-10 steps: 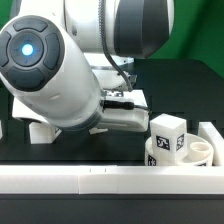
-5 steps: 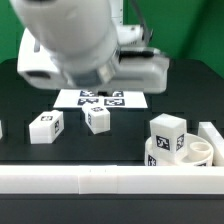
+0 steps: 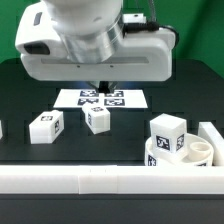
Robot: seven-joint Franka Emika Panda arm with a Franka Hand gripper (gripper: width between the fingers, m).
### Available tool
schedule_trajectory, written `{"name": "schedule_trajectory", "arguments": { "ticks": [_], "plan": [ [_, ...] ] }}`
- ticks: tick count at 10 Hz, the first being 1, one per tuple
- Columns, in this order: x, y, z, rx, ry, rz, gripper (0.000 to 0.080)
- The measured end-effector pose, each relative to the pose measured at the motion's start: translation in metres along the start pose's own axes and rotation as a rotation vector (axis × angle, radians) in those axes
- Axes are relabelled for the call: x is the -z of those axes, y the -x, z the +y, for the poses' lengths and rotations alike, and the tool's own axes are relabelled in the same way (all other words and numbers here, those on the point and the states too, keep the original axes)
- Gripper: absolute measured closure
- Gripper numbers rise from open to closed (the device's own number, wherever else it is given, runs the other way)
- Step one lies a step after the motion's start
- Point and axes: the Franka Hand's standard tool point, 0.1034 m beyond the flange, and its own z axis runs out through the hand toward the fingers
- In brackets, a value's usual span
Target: Assemble stool
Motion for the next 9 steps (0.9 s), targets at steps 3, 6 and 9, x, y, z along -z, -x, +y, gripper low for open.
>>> {"name": "schedule_trajectory", "arguments": {
  "ticks": [3,6,9],
  "plan": [
    [-0.018,-0.004,0.003,0.197,0.110,-0.040,0.0551],
    [-0.041,-0.012,0.002,0.302,0.185,-0.052,0.0236],
    [-0.042,-0.010,0.003,0.306,0.196,-0.059,0.0155]
  ]
}}
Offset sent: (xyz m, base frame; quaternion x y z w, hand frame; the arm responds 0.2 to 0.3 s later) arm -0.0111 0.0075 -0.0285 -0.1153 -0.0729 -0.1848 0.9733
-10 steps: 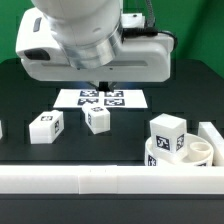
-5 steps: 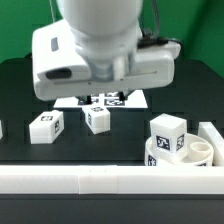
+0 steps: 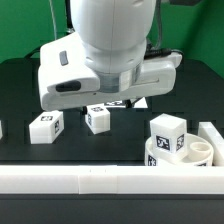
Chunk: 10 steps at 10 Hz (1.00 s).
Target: Assemble stool
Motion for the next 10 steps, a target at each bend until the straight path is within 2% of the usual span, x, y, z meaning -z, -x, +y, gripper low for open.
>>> {"name": "schedule_trajectory", "arguments": {
  "ticks": [1,2,3,5,9,10],
  "plan": [
    [-0.005,-0.001,-0.001,0.044,0.065,-0.024,0.0151],
    [-0.018,-0.004,-0.003,0.110,0.139,-0.052,0.0151],
    [-0.029,-0.004,-0.007,0.125,0.153,-0.059,0.0151],
    [-0.049,-0.003,-0.007,0.135,0.156,-0.057,0.0151],
    [-0.050,-0.003,-0.007,0.134,0.153,-0.058,0.0151],
    [-0.055,-0.002,-0.006,0.129,0.154,-0.063,0.0151]
  ]
}}
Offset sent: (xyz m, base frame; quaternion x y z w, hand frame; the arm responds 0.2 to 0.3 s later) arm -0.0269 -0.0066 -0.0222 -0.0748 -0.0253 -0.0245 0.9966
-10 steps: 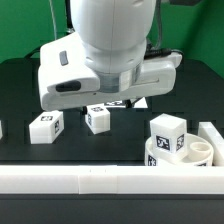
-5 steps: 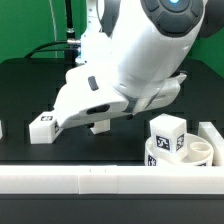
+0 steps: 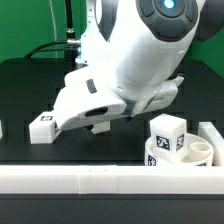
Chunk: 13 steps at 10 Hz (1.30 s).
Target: Assemble stool
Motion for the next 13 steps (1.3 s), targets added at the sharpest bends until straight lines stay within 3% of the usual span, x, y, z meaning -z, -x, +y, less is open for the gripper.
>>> {"name": "schedule_trajectory", "arguments": {
  "ticks": [2,5,6,8,11,12,13],
  "plan": [
    [-0.012,0.004,0.002,-0.011,-0.001,-0.011,0.0151],
    [-0.014,0.004,0.001,-0.012,-0.005,-0.018,0.0151],
    [-0.018,0.013,-0.001,-0.011,-0.020,-0.091,0.0151],
    [-0.025,0.015,-0.003,-0.011,-0.045,-0.210,0.0151],
    [-0.021,0.011,0.003,-0.010,-0.052,-0.218,0.0159],
    [-0.021,0.011,0.003,-0.010,-0.053,-0.219,0.0324],
    [-0.021,0.011,0.003,-0.010,-0.053,-0.219,0.0324]
  ]
}}
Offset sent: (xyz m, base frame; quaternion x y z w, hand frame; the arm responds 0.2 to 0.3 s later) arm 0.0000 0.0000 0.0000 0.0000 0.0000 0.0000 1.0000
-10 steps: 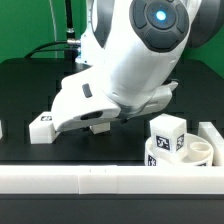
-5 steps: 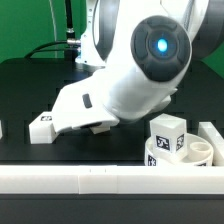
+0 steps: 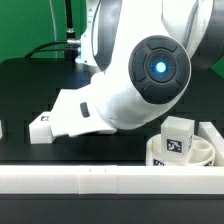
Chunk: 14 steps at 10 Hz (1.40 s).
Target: Assemble stool
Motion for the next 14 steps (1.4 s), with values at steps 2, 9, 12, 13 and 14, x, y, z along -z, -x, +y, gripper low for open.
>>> {"name": "schedule_trajectory", "arguments": {
  "ticks": [2,9,12,13,14],
  "plan": [
    [0.000,0.000,0.000,0.000,0.000,0.000,0.0473],
    [0.059,0.033,-0.027,-0.091,-0.154,0.140,0.0472],
    [0.069,0.026,-0.021,-0.113,-0.101,0.400,0.0472],
    [0.074,0.022,-0.018,-0.121,-0.083,0.478,0.0472],
    [0.076,0.021,-0.015,-0.130,-0.062,0.568,0.0472]
  ]
}}
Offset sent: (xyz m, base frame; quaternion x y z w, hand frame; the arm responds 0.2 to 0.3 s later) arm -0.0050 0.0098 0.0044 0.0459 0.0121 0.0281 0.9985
